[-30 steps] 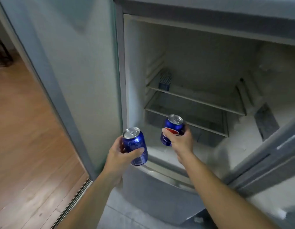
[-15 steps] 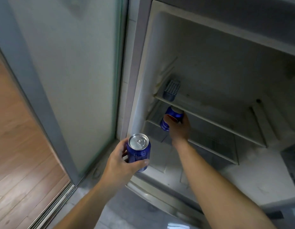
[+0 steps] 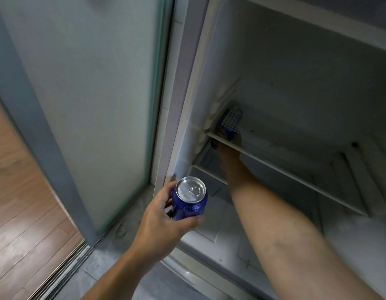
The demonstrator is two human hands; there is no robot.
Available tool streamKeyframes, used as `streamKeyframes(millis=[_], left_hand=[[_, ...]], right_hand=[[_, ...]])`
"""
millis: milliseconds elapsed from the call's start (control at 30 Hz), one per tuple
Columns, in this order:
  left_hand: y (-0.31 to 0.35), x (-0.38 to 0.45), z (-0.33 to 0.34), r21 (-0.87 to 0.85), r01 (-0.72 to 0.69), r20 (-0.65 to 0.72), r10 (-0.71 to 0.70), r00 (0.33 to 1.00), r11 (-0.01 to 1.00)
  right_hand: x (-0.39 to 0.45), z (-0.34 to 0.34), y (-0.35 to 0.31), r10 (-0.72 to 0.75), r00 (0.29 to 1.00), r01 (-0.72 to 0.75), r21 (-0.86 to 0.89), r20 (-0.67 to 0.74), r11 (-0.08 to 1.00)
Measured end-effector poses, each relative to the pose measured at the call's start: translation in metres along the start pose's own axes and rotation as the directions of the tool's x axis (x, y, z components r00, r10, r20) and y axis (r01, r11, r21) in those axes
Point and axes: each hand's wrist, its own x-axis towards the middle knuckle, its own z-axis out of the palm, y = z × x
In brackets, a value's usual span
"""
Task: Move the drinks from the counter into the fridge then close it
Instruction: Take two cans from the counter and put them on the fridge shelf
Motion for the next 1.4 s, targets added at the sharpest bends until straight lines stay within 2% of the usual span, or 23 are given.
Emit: streamKeyframes(millis=[100, 200, 233, 300, 467, 567, 633, 733, 800, 900, 1033, 1200, 1300, 1400], left_hand=[[-0.001, 0.000, 0.003, 0.014, 0.013, 0.016, -0.013, 1.000, 1.000], [0.000, -0.001, 0.007, -0.015, 0.043, 0.021, -0.043, 0.999, 0.999], [0.001, 0.000, 0.008, -0.028, 0.055, 0.019, -0.054, 0.998, 0.998], [0.002, -0.001, 0.011, -0.050, 0.077, 0.017, -0.076, 0.997, 0.996], [0.008, 0.009, 0.017, 0.012, 0.111, 0.008, -0.112, 0.994, 0.994], [0.008, 0.023, 0.025, 0.073, 0.130, 0.007, -0.131, 0.991, 0.989], [0.009, 0.030, 0.036, 0.112, 0.107, -0.001, -0.107, 0.994, 0.988], [0.008, 0.038, 0.053, 0.186, 0.038, 0.012, -0.041, 0.999, 0.982], [0.008, 0.042, 0.058, 0.214, -0.005, 0.066, -0.009, 0.998, 0.977], [0.011, 0.046, 0.052, 0.203, -0.038, 0.108, 0.016, 0.994, 0.978], [0.003, 0.037, 0.024, 0.265, -0.060, 0.123, 0.027, 0.992, 0.962], [-0.017, 0.016, -0.012, 0.266, -0.071, 0.094, 0.048, 0.994, 0.961], [-0.022, 0.009, -0.025, 0.240, -0.068, 0.066, 0.054, 0.996, 0.969], [-0.028, 0.006, -0.038, 0.255, -0.076, 0.057, 0.064, 0.996, 0.964]], right_hand=[[0.002, -0.003, -0.005, 0.036, 0.995, -0.042, 0.068, 0.092, 0.997], [-0.014, -0.009, -0.011, 0.114, 0.990, -0.123, 0.119, 0.079, 0.985], [-0.024, -0.014, -0.013, 0.110, 0.993, -0.114, 0.086, 0.049, 0.990], [-0.052, -0.033, -0.014, 0.062, 0.998, -0.058, -0.101, 0.030, 0.993], [-0.156, -0.103, -0.009, 0.074, 0.948, -0.002, -0.225, 0.310, 0.974], [-0.198, -0.118, -0.011, 0.021, 0.885, 0.160, -0.345, 0.464, 0.925], [-0.209, -0.113, -0.013, -0.040, 0.862, 0.270, -0.391, 0.505, 0.880], [-0.212, -0.099, -0.009, -0.107, 0.905, 0.282, -0.390, 0.412, 0.877], [-0.206, -0.093, -0.003, -0.129, 0.943, 0.234, -0.336, 0.307, 0.912], [-0.185, -0.088, 0.002, -0.126, 0.960, 0.195, -0.276, 0.249, 0.941], [-0.147, -0.078, 0.000, -0.108, 0.980, 0.162, -0.353, 0.169, 0.922], [-0.100, -0.053, 0.005, -0.268, 0.961, 0.272, -0.408, 0.068, 0.872], [-0.079, -0.034, 0.010, -0.237, 0.971, 0.215, -0.409, -0.004, 0.887], [-0.061, -0.017, 0.013, -0.181, 0.981, 0.114, -0.532, -0.074, 0.839]])
